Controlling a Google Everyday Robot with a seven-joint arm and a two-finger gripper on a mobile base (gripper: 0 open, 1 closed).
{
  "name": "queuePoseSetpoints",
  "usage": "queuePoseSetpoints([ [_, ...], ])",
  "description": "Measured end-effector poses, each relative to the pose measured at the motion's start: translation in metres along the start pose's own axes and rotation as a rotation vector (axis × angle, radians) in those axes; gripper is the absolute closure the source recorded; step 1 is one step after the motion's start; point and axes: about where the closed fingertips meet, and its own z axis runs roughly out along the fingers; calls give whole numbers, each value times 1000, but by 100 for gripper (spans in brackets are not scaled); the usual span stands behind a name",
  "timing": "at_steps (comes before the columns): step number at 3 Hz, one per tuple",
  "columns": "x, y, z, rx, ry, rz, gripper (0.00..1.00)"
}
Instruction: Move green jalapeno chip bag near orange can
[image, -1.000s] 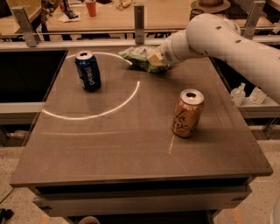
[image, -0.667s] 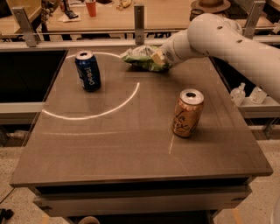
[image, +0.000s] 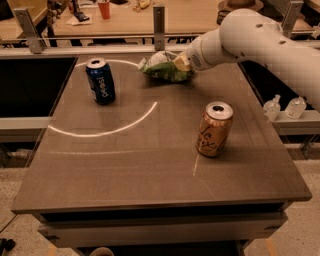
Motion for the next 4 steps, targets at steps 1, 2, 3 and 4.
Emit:
queuePoseSetpoints([
  [1, -12, 8, -26, -31, -4, 15, 100],
  [2, -10, 20, -58, -65, 36, 26, 100],
  [3, 15, 28, -90, -59, 114, 58, 100],
  [4, 44, 31, -119, -26, 186, 97, 100],
])
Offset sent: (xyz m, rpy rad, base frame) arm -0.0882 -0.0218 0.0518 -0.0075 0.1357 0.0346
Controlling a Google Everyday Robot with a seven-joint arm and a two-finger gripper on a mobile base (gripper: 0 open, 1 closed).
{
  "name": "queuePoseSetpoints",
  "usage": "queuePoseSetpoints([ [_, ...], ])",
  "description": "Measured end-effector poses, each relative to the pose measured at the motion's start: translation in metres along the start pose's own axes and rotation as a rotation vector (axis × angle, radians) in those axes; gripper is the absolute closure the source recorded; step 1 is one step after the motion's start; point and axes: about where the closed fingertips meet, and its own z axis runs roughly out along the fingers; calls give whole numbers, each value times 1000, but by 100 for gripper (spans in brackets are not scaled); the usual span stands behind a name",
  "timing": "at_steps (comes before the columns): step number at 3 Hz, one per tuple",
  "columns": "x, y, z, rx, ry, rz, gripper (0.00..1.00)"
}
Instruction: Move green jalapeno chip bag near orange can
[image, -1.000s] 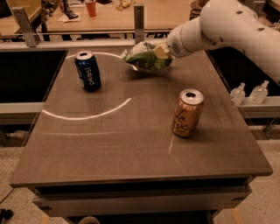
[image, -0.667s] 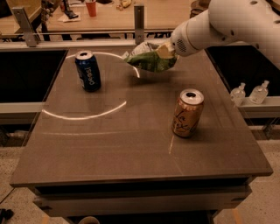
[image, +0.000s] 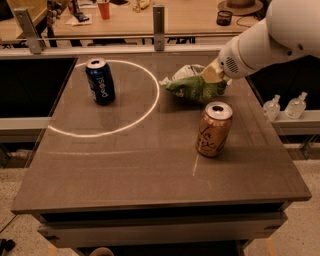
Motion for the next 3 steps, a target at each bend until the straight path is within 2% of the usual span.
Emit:
queuePoseSetpoints([
  [1, 29, 4, -27, 29, 67, 44, 100],
  [2, 46, 17, -49, -10, 131, 69, 100],
  [3, 52, 23, -50, -28, 156, 67, 82],
])
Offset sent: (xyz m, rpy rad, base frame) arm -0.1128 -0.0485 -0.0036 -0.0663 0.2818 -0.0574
